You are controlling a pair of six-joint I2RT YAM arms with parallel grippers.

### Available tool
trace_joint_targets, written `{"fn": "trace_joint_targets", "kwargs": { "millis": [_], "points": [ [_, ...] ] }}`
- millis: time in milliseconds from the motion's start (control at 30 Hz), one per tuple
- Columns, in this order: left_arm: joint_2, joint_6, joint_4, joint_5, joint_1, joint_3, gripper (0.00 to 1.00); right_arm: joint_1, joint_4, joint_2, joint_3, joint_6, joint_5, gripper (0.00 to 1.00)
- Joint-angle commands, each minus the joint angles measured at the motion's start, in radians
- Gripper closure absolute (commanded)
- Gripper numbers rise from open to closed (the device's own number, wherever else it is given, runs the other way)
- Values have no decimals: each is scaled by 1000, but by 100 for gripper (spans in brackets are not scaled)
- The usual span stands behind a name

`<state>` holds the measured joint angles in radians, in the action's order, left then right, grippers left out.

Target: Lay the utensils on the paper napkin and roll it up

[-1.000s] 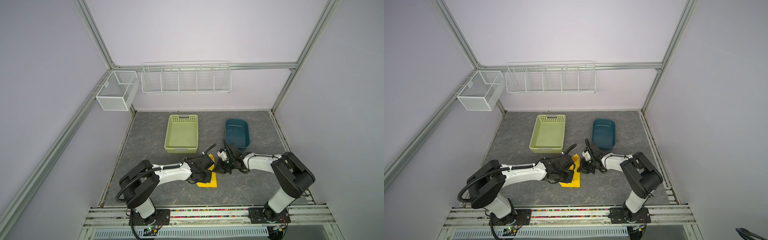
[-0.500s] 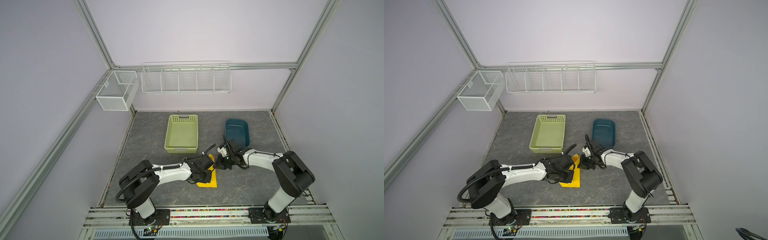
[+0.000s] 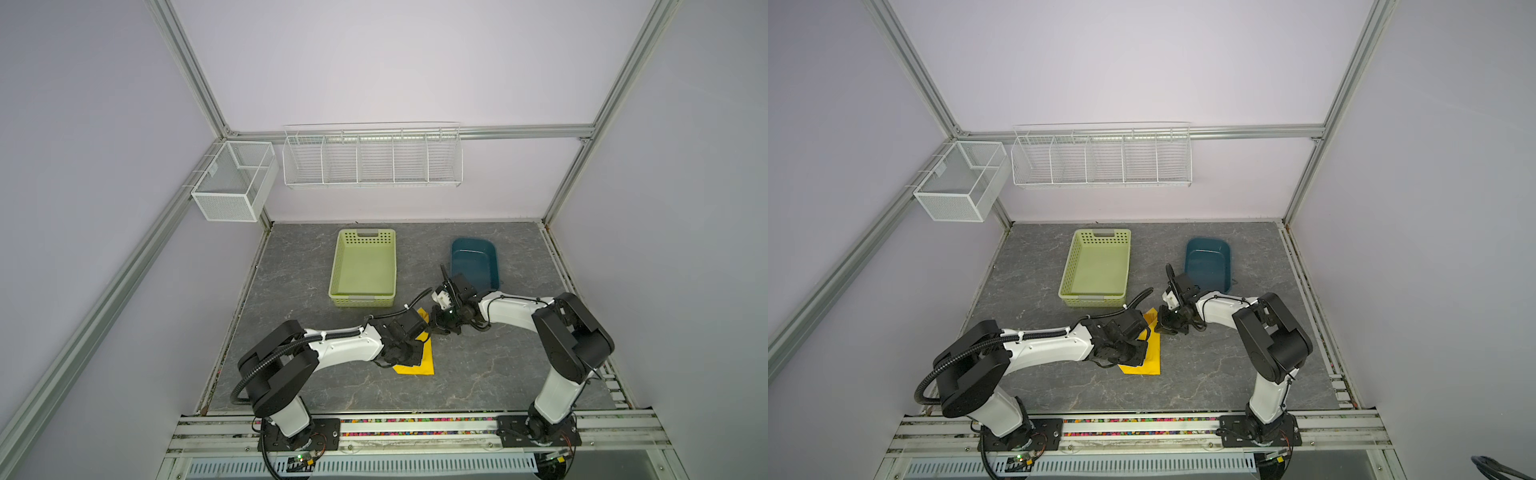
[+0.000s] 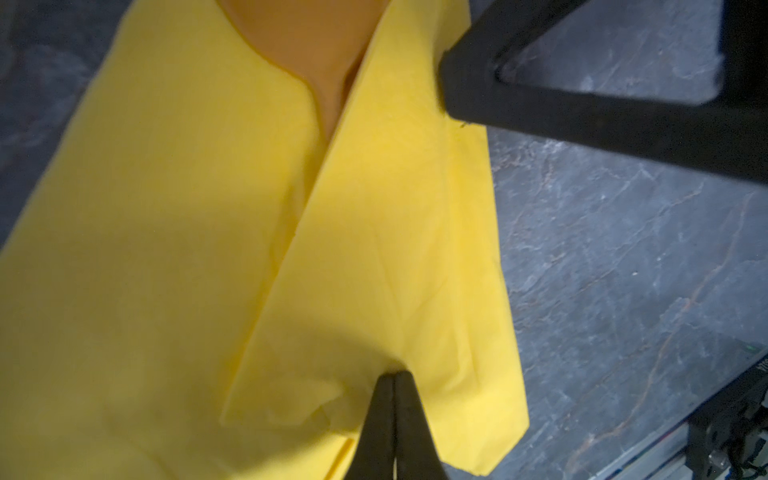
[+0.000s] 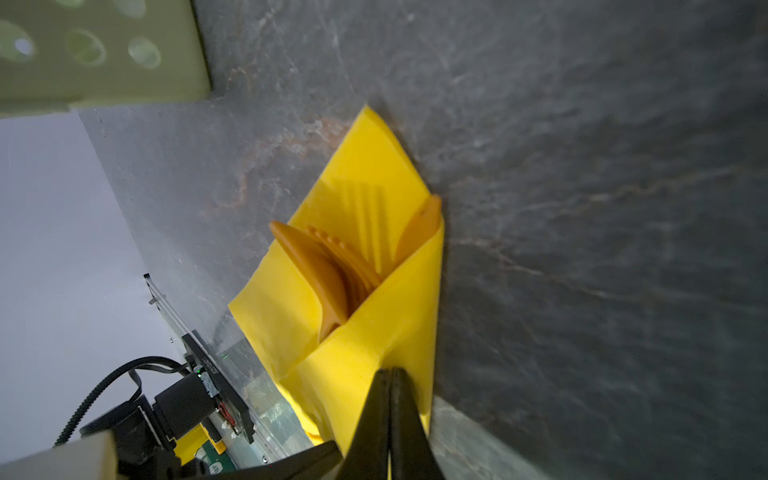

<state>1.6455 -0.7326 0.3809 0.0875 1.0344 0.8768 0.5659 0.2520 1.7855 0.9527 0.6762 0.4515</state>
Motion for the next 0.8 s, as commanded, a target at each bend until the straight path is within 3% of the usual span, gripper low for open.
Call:
{"fn": "trace_joint_targets", "kwargs": {
  "millis": [0,767],
  "points": [
    [62,-13,58,-25,3,-43,96,-14,63,24,27,-39,-54,94],
    [81,-10,55,-15,3,-41,97,-51,94,113,133,-78,-51,94]
  ]
}}
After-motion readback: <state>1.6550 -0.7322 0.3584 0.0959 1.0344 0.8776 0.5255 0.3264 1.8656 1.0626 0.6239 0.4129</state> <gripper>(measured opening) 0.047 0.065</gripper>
